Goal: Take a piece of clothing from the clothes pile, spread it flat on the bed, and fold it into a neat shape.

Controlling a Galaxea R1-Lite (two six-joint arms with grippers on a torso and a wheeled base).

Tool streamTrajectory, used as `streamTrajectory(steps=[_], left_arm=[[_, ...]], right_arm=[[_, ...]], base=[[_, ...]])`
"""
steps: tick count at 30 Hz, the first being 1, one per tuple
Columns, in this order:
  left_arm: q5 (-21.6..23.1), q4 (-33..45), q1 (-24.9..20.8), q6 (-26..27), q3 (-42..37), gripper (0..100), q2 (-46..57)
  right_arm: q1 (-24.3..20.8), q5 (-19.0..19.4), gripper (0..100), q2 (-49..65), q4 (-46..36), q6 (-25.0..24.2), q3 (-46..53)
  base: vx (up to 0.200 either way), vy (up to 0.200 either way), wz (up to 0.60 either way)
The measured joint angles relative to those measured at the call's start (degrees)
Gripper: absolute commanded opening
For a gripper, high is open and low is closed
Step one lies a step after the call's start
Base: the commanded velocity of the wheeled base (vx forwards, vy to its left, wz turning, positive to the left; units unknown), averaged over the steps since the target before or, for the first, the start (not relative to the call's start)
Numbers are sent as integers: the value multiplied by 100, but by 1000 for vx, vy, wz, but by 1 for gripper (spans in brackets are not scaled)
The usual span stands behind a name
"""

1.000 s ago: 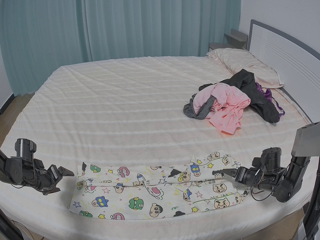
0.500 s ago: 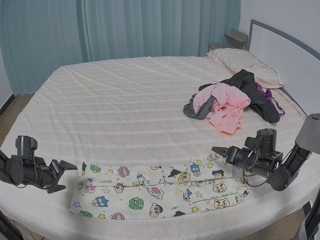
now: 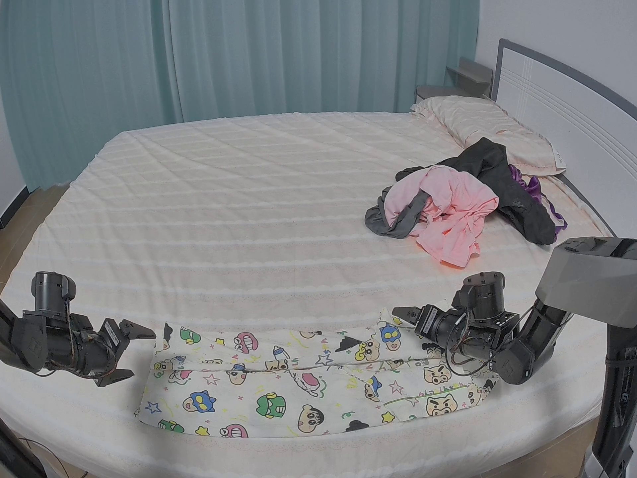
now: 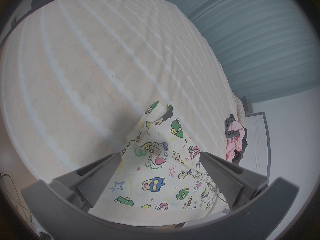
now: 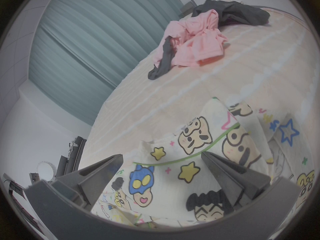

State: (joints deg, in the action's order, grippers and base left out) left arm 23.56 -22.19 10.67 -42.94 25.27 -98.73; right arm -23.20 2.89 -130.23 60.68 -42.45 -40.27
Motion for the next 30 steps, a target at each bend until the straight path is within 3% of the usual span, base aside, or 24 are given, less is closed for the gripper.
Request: streamTrajectory(steps=[12, 21, 30], left_arm=[[-66, -4, -23, 32, 132, 100, 6], [-427, 40, -519, 185, 1008, 100, -273], [-551, 366, -911, 1702, 1569, 100, -1036]], right_arm=[[140, -205, 100, 234, 506, -301, 544], [63, -282, 100, 462, 744, -310, 866], [29, -305, 100, 468, 906, -246, 1102]], base=[[0, 0, 0], [0, 0, 0], [0, 0, 0]])
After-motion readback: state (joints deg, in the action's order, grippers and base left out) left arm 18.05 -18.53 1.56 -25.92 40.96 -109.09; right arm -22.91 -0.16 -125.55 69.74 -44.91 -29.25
